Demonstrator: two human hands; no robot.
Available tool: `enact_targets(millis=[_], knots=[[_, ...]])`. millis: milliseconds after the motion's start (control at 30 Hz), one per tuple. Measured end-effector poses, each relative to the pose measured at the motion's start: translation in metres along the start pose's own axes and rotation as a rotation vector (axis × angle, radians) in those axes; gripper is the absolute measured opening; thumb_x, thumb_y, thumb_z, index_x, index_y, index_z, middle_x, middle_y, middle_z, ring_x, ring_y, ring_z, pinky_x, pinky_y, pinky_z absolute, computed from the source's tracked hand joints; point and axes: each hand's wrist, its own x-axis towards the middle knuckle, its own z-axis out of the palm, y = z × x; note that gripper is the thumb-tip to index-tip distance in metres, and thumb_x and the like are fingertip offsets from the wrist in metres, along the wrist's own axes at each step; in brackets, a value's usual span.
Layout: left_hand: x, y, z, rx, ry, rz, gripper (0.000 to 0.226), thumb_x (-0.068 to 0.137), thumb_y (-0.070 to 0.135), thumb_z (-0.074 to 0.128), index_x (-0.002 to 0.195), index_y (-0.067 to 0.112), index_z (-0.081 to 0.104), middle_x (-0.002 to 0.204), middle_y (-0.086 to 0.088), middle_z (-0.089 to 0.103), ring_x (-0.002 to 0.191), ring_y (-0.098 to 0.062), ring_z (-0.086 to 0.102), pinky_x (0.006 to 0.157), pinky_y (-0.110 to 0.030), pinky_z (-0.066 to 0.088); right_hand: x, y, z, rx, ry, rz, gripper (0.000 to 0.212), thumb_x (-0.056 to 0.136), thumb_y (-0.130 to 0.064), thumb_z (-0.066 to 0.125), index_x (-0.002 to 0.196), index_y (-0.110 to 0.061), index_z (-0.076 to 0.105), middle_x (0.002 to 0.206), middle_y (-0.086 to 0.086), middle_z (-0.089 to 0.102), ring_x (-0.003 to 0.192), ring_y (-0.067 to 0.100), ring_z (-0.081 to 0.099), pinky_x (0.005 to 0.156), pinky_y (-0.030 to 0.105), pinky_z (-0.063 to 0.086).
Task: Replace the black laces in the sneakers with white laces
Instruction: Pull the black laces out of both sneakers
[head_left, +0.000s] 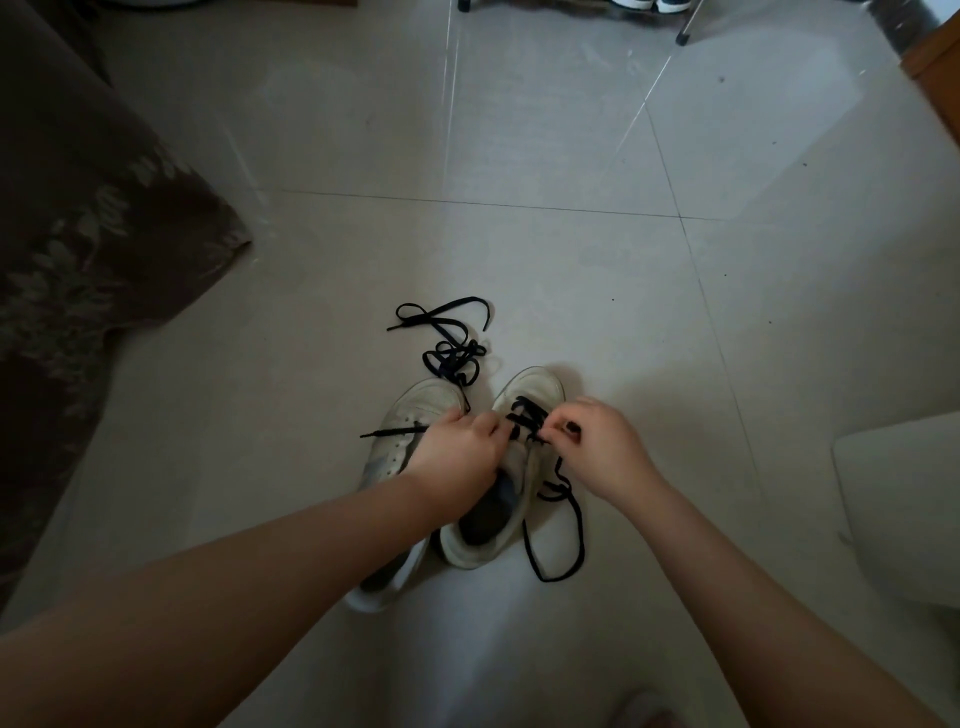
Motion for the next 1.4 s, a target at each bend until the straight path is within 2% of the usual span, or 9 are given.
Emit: enact_targets(millis=[67, 233, 433, 533, 633, 733, 1167, 1300, 1400], knots=[[0.0, 0.0, 0.003, -0.025, -0.006, -0.025, 0.045, 0.045, 0.026, 0.084, 0.087, 0.015, 0.072, 0.073, 0.002, 0.065, 0.057, -0.014, 0.062, 0.062, -0.022, 0.047, -0.001, 0.006, -0.001, 0.232, 0.106, 0.125, 0.008, 0.084, -0.019, 0.069, 0.076, -0.018, 0.068, 0.08, -0.002, 0.058, 0.073, 0.012, 0.053, 0.064, 0.012, 0.037], [0.003, 0.002, 0.0, -0.084, -0.03, -0.117, 0.053, 0.09, 0.019, 0.047, 0.141, 0.014, 0.036, 0.116, -0.005, 0.058, 0.102, -0.024, 0.057, 0.094, -0.031, 0.033, -0.01, 0.011, 0.006, 0.852, 0.13, 0.451, 0.012, 0.09, -0.012, 0.061, 0.079, -0.015, 0.064, 0.088, 0.006, 0.063, 0.083, 0.014, 0.057, 0.082, 0.025, 0.043], [0.006, 0.003, -0.004, -0.144, -0.014, -0.163, 0.072, 0.09, 0.024, 0.046, 0.151, 0.022, 0.006, 0.116, -0.003, 0.056, 0.099, -0.023, 0.056, 0.091, -0.03, 0.036, -0.004, 0.004, -0.02, 1.77, 0.231, 0.598, 0.031, 0.097, -0.008, 0.037, 0.067, -0.01, 0.042, 0.054, 0.004, 0.046, 0.055, 0.017, 0.058, 0.083, 0.037, 0.049], [0.005, 0.001, -0.003, -0.193, -0.012, -0.201, 0.072, 0.09, 0.029, 0.048, 0.15, 0.024, 0.008, 0.115, -0.002, 0.056, 0.099, -0.022, 0.056, 0.091, -0.029, 0.036, 0.0, 0.01, -0.019, 1.359, 0.258, 0.591, 0.029, 0.096, -0.013, 0.042, 0.067, -0.016, 0.039, 0.051, -0.003, 0.037, 0.043, 0.01, 0.034, 0.058, 0.031, 0.038], [0.003, 0.001, -0.005, -0.227, -0.037, -0.22, 0.071, 0.09, 0.03, 0.049, 0.15, 0.026, 0.01, 0.116, -0.001, 0.056, 0.102, -0.022, 0.056, 0.091, -0.03, 0.035, -0.006, 0.017, -0.014, 0.467, 0.086, 0.209, 0.014, 0.089, -0.028, 0.062, 0.08, -0.021, 0.055, 0.069, -0.007, 0.052, 0.061, 0.007, 0.048, 0.063, 0.023, 0.04], [0.002, 0.0, -0.007, -0.235, -0.039, -0.24, 0.069, 0.09, 0.031, 0.049, 0.149, 0.027, 0.014, 0.117, -0.002, 0.056, 0.103, -0.022, 0.055, 0.09, -0.03, 0.035, -0.008, 0.017, -0.005, 0.027, -0.17, -0.029, 0.015, 0.082, -0.038, 0.069, 0.083, -0.026, 0.06, 0.084, -0.013, 0.052, 0.078, 0.003, 0.051, 0.07, 0.021, 0.042], [-0.007, -0.003, -0.002, -0.382, -0.044, -0.333, 0.073, 0.085, 0.036, 0.054, 0.147, 0.024, 0.017, 0.112, -0.001, 0.059, 0.101, -0.022, 0.057, 0.098, -0.035, 0.033, -0.009, 0.04, -0.031, -0.227, -0.108, 0.136, 0.043, 0.091, -0.051, 0.049, 0.063, -0.02, 0.056, 0.056, -0.003, 0.049, 0.06, 0.016, 0.048, 0.049, 0.025, 0.028], [-0.009, -0.002, -0.002, -0.403, -0.089, -0.306, 0.078, 0.083, 0.037, 0.056, 0.148, 0.028, 0.014, 0.115, 0.0, 0.058, 0.101, -0.021, 0.057, 0.1, -0.037, 0.036, -0.011, 0.036, -0.026, -0.25, -0.262, 0.142, 0.023, 0.084, -0.051, 0.062, 0.075, -0.03, 0.065, 0.059, -0.013, 0.047, 0.069, 0.011, 0.049, 0.061, 0.024, 0.033], [-0.011, -0.001, 0.001, -0.415, -0.1, -0.301, 0.084, 0.08, 0.041, 0.058, 0.148, 0.028, 0.01, 0.121, 0.0, 0.056, 0.105, -0.02, 0.056, 0.101, -0.037, 0.038, -0.008, 0.025, -0.014, -0.201, -0.132, -0.002, 0.023, 0.083, -0.051, 0.063, 0.08, -0.03, 0.072, 0.061, -0.015, 0.055, 0.071, 0.009, 0.051, 0.076, 0.026, 0.037]])
